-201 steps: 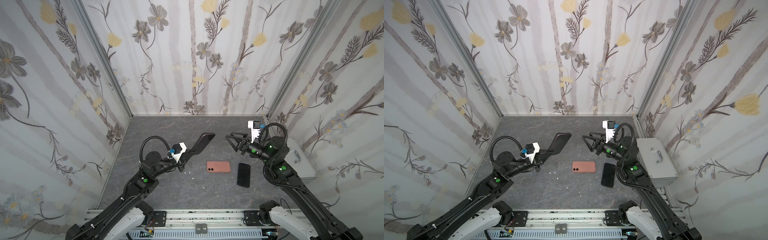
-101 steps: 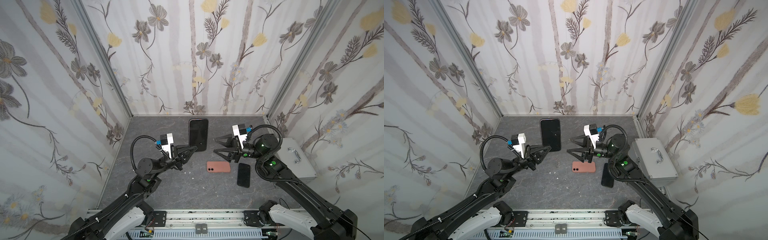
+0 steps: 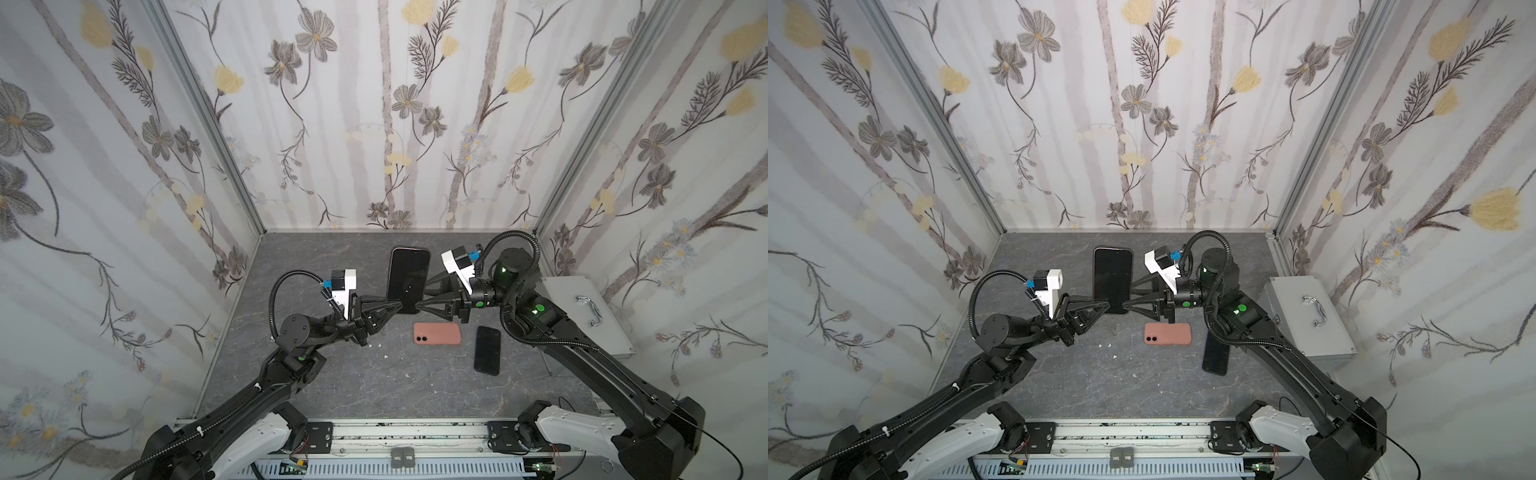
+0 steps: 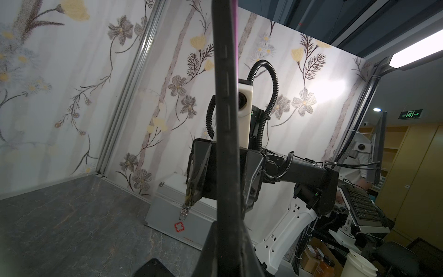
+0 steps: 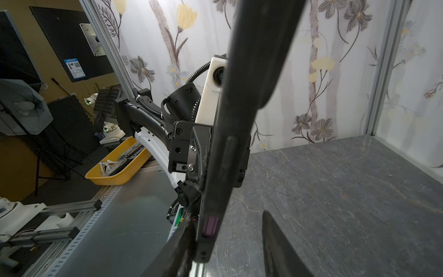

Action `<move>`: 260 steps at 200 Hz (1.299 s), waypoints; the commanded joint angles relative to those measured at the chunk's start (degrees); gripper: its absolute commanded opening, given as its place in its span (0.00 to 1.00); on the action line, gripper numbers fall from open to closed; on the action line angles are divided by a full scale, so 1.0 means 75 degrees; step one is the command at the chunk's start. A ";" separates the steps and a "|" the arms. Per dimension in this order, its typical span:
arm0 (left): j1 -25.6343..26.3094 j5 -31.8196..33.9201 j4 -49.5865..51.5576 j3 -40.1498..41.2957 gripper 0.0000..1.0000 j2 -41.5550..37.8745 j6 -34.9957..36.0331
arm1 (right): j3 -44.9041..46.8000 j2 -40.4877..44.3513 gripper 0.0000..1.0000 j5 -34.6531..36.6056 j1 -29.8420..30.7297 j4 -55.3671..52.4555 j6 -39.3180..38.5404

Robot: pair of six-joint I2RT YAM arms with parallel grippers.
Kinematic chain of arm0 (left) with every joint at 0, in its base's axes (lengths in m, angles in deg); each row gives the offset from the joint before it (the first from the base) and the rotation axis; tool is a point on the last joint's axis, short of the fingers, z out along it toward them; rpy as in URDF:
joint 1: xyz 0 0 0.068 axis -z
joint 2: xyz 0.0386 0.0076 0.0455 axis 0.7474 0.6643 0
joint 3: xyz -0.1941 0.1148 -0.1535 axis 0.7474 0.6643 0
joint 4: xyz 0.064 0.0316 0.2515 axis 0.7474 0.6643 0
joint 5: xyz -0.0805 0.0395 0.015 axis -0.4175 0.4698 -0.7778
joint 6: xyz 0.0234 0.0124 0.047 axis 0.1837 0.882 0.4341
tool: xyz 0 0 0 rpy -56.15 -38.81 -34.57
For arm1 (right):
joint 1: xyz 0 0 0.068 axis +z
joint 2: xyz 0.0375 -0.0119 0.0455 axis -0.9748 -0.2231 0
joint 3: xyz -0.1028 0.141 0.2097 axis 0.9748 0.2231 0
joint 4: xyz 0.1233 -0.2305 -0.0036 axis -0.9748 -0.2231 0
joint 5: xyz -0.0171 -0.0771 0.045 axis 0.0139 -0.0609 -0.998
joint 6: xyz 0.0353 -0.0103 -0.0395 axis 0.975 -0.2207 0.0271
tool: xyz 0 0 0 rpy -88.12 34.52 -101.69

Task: Take the phone out of the phone case
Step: Remove the phone case from the phone.

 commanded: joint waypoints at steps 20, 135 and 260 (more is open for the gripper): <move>0.0012 -0.0111 -0.0713 -0.0111 0.00 0.0083 -0.0005 | -0.0176 -0.0125 0.29 -0.0245 0.0107 -0.0599 -0.0448; -0.0008 -0.0011 -0.0459 0.0217 0.00 0.0177 0.0618 | 0.0001 0.0280 0.00 0.0460 0.0134 -0.0729 -0.0513; -0.0042 0.1532 0.3148 -0.0860 0.60 -0.0807 0.5285 | 0.0489 0.1467 0.00 0.3449 -0.0247 -0.1044 -0.1103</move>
